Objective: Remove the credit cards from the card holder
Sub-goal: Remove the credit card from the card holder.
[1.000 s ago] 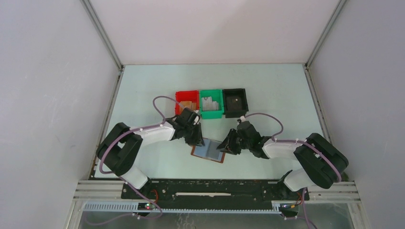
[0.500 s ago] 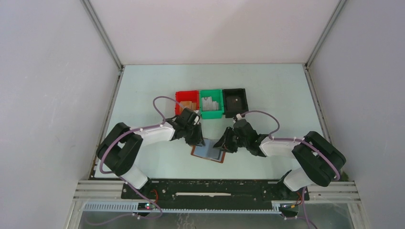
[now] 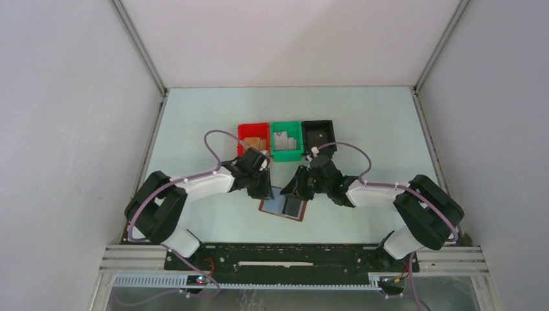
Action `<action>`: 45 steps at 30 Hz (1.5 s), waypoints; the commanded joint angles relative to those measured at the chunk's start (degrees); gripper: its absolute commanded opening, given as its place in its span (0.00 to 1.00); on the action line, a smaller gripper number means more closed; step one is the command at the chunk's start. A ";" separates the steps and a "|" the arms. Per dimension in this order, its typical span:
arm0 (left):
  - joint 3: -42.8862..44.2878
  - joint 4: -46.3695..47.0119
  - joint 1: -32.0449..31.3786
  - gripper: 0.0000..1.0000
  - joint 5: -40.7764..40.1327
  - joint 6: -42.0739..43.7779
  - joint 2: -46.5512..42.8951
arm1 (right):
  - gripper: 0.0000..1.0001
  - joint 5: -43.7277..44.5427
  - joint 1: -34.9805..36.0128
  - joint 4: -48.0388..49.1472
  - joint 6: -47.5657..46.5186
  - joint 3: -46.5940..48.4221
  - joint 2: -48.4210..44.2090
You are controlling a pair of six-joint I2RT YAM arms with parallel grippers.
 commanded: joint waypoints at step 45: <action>-4.13 13.89 -0.76 0.50 15.57 -5.84 -0.82 | 0.37 3.51 -4.26 -6.01 -0.90 -6.75 -8.09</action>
